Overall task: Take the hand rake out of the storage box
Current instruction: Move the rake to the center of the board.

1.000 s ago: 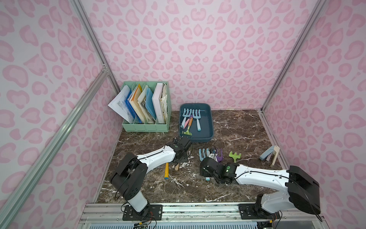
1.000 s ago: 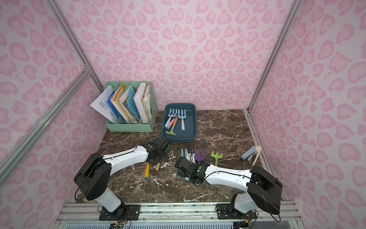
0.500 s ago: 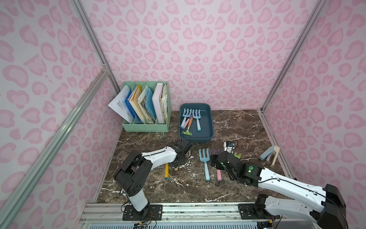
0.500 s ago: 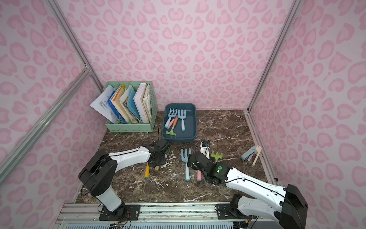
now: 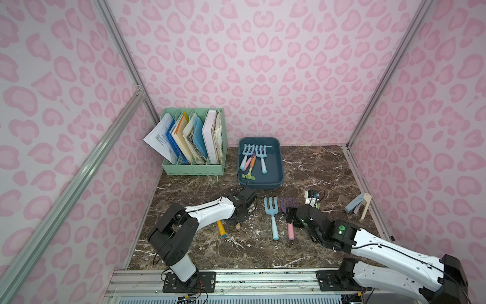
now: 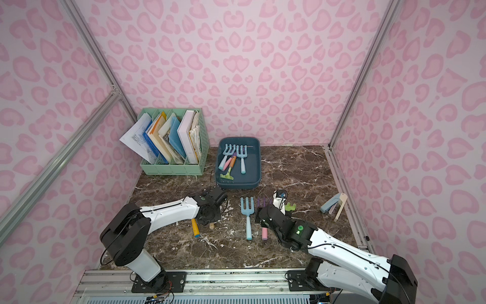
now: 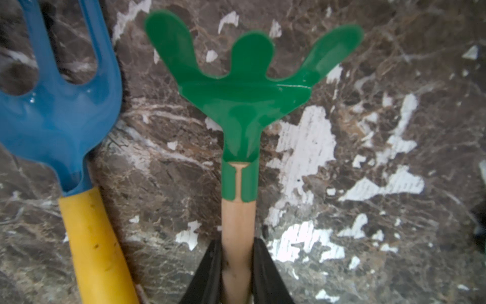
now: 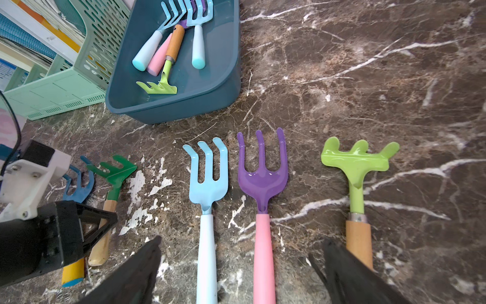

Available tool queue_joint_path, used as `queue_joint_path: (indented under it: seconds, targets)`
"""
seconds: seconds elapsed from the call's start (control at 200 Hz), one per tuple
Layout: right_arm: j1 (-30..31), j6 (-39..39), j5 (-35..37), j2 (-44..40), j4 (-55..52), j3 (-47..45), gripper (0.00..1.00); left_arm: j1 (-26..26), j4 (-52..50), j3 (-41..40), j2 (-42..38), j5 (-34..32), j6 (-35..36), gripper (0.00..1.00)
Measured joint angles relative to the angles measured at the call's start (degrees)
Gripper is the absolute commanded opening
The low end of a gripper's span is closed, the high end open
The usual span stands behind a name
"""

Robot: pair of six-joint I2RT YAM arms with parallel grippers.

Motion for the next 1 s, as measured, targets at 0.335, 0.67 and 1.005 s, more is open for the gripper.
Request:
queue_joint_path:
  seconds: [0.335,0.67,1.005]
  targets:
    - [-0.15,0.0,0.94,-1.88,0.2,-1.66,0.98,-1.44,-2.49,-0.61,-2.89,-2.08,-1.27,0.72]
    - [-1.75,-0.33,1.31,-3.52,2.73,-4.57,0.98,1.03,-7.91,-6.64,-19.52,-10.64,-6.43,0.77]
    - [-2.62,-0.96,1.18,-3.54,5.57,-6.21,0.98,7.41,-2.43,-11.78,-13.68,-6.36,-6.75,0.67]
